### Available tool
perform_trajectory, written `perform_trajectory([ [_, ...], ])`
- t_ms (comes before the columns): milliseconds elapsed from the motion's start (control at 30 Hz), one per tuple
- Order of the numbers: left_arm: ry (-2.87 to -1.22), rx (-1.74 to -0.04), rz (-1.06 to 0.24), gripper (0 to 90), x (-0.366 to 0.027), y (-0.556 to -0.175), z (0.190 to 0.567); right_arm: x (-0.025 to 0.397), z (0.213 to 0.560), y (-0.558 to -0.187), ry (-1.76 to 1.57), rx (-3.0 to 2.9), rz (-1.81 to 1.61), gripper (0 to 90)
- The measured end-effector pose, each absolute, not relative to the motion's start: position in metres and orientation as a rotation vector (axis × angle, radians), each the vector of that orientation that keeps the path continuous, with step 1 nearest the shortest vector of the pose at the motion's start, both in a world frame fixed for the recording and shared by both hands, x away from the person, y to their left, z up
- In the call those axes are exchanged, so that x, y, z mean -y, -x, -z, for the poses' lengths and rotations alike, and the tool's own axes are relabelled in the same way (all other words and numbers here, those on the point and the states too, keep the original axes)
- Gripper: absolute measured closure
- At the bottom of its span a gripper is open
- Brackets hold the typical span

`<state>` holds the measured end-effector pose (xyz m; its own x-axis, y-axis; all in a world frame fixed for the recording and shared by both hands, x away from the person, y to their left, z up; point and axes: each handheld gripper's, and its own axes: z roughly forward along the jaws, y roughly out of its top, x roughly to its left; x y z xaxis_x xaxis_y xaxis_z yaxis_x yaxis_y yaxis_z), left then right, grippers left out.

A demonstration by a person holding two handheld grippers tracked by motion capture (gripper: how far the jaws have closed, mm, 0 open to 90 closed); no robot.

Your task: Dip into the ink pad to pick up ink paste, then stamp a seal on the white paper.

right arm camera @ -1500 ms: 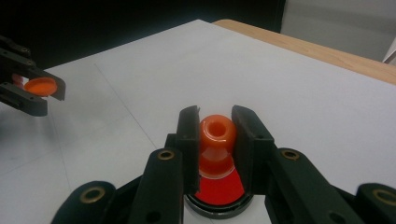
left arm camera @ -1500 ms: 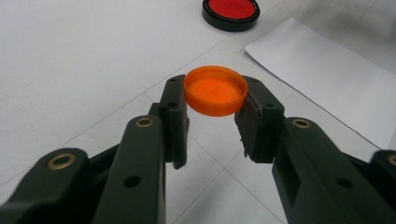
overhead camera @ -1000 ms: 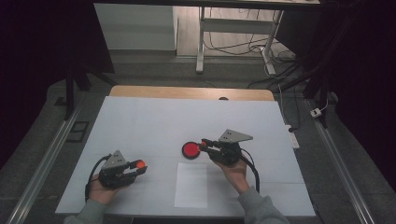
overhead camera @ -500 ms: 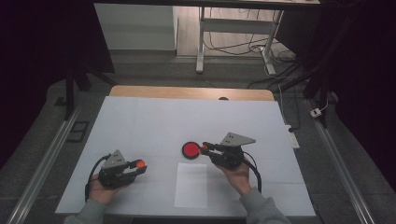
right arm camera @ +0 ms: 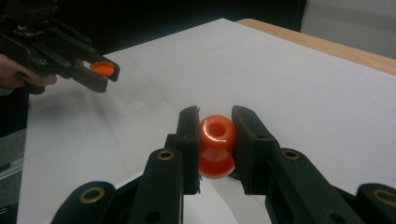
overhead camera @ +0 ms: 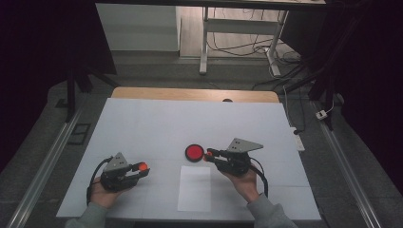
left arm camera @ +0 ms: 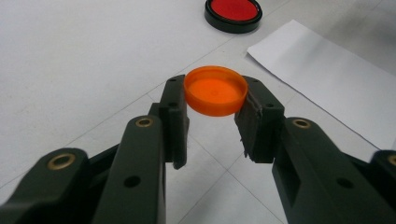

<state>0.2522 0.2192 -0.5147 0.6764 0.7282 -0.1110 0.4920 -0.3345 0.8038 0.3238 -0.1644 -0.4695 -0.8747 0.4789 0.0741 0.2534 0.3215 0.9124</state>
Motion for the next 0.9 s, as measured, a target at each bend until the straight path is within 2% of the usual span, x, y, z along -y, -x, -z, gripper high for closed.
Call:
perform_trajectory([
  [900,-2.006,-0.943,-0.337,64.6,-0.219,-0.252,0.515,0.168,0.471,-0.301,-0.617,-2.438,-1.581,72.0],
])
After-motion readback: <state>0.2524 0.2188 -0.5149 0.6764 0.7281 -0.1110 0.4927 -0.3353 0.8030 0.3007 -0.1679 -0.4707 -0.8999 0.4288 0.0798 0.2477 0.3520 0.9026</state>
